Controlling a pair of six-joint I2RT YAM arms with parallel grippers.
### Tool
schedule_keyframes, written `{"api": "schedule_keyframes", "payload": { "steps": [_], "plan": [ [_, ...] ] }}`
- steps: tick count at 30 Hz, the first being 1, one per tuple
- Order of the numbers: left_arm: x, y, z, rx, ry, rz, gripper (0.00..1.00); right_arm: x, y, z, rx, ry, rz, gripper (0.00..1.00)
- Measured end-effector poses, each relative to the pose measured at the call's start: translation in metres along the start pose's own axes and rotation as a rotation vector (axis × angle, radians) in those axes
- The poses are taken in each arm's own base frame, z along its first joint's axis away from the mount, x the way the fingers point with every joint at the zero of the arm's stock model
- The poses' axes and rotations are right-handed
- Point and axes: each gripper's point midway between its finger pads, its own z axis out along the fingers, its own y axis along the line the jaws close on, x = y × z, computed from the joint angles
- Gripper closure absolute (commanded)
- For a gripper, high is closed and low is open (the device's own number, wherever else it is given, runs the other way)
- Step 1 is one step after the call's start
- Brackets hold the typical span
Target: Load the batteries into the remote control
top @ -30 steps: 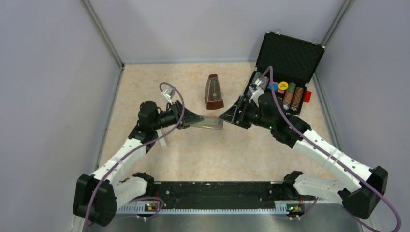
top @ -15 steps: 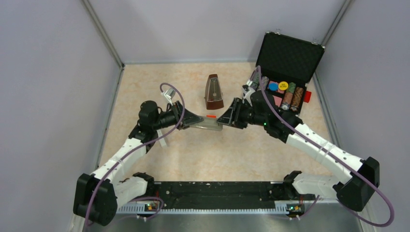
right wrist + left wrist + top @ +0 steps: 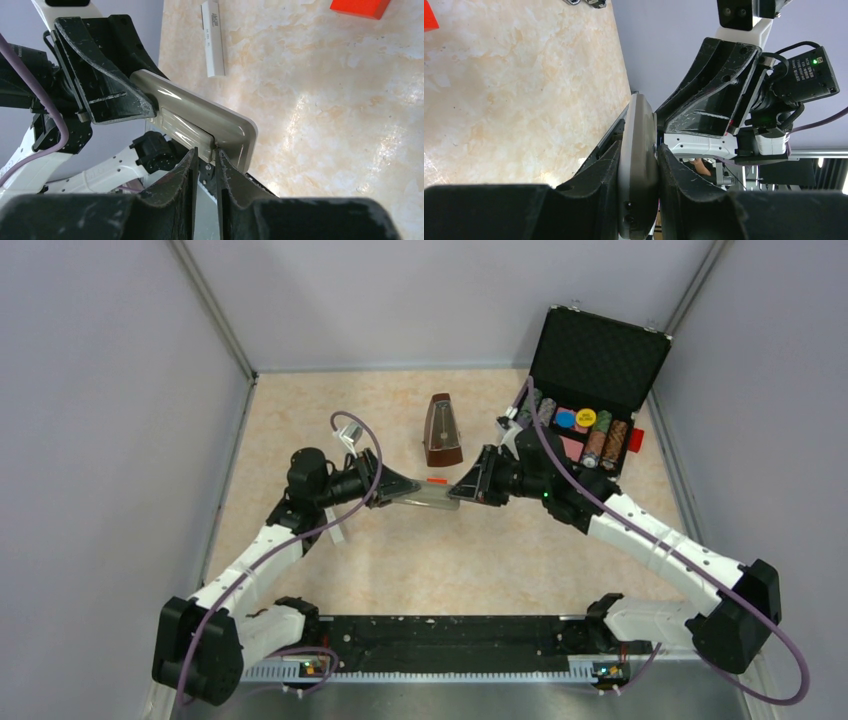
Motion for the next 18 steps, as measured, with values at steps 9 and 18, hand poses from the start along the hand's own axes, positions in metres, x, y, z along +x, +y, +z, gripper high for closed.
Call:
{"api": "schedule_keyframes", "payload": {
  "steps": [9,18],
  "plan": [
    [-0.005,0.008,0.0,-0.024,-0.018,-0.008,1.0,0.001,-0.009,0.013,-0.06,-0.029,0.046,1.0],
    [-0.007,0.014,-0.001,-0.04,-0.025,0.027,1.0,0.0,-0.008,0.015,-0.096,-0.051,0.078,1.0]
  ]
}}
